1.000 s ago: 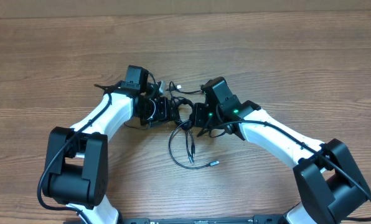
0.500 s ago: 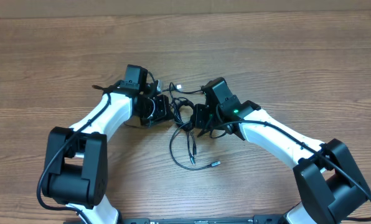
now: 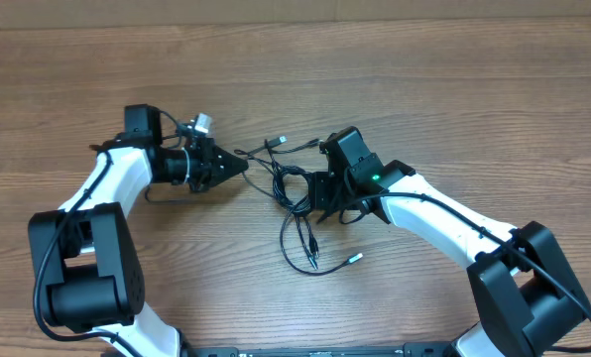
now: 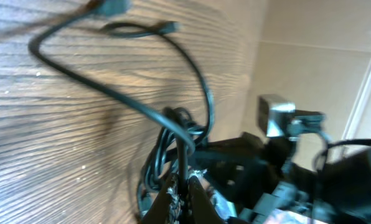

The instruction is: Untangle cables

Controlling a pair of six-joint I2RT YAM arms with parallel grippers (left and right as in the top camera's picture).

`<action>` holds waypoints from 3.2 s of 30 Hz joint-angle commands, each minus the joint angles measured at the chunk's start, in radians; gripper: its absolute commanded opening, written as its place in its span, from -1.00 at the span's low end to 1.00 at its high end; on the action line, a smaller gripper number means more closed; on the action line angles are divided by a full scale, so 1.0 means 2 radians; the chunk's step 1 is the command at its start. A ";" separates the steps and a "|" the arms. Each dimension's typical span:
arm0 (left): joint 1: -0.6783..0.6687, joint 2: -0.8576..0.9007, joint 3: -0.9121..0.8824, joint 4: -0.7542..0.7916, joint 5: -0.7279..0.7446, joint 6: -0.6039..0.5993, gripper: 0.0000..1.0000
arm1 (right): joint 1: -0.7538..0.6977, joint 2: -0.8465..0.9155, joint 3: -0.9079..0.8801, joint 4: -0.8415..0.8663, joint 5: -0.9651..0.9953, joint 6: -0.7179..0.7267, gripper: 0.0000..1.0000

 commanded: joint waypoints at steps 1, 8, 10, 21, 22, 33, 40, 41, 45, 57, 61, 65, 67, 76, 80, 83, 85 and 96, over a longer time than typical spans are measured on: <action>0.020 0.000 0.011 0.002 0.095 0.034 -0.92 | -0.005 -0.005 0.004 -0.007 0.009 -0.043 -0.93; 0.019 0.001 0.011 -0.017 -0.028 0.044 -0.92 | -0.005 -0.005 0.004 -0.011 0.009 -0.066 -0.93; 0.012 0.001 0.011 -0.030 -0.103 0.039 -0.56 | -0.005 -0.005 0.004 -0.010 0.009 -0.066 -0.93; -0.043 0.001 0.011 -0.075 -0.144 0.009 0.31 | -0.005 -0.005 0.004 -0.010 0.007 -0.065 -0.93; -0.052 0.001 0.011 -0.076 -0.145 0.009 0.32 | -0.005 -0.005 0.004 -0.010 0.005 -0.065 -0.93; -0.141 0.001 0.011 -0.062 -0.192 -0.017 -0.69 | -0.005 -0.005 0.004 -0.011 0.005 -0.065 -0.93; -0.187 0.001 0.011 -0.073 -0.314 -0.031 -0.92 | -0.005 -0.005 0.004 -0.011 0.005 -0.065 -0.93; -0.187 0.001 0.011 -0.078 -0.325 -0.036 -0.92 | -0.005 -0.005 0.004 -0.011 0.005 -0.065 -0.93; -0.175 0.001 0.030 -0.119 -0.347 -0.039 -0.92 | -0.005 -0.005 0.004 -0.011 0.005 -0.065 -0.93; -0.177 0.000 0.194 -0.306 -0.586 -0.105 -0.35 | -0.005 -0.005 0.004 -0.011 0.005 -0.065 -0.93; -0.177 0.001 0.200 -0.317 -0.549 -0.095 0.36 | -0.005 -0.005 0.004 -0.011 0.005 -0.065 -0.93; -0.180 0.001 0.199 -0.306 -0.377 -0.018 0.46 | -0.005 -0.005 0.004 -0.011 0.005 -0.065 -0.93; -0.187 0.001 0.197 -0.303 -0.366 -0.016 0.40 | -0.005 -0.005 0.004 -0.011 0.005 -0.065 -0.93; -0.210 0.001 0.077 -0.215 -0.373 -0.044 -0.92 | -0.005 -0.005 0.004 -0.013 0.005 -0.065 -0.93; -0.209 0.001 0.016 -0.155 -0.376 -0.054 -0.92 | -0.005 -0.005 0.004 -0.013 0.005 -0.065 -0.93; -0.209 0.001 0.000 -0.125 -0.418 -0.054 -0.92 | -0.005 -0.005 0.004 -0.013 0.005 -0.065 -0.92; -0.209 0.001 -0.001 -0.108 -0.472 -0.064 -0.92 | -0.005 -0.005 0.004 -0.013 0.005 -0.065 -0.93; -0.187 0.001 0.021 -0.053 -0.629 -0.093 -0.90 | -0.005 -0.005 0.004 -0.013 0.005 -0.065 -0.93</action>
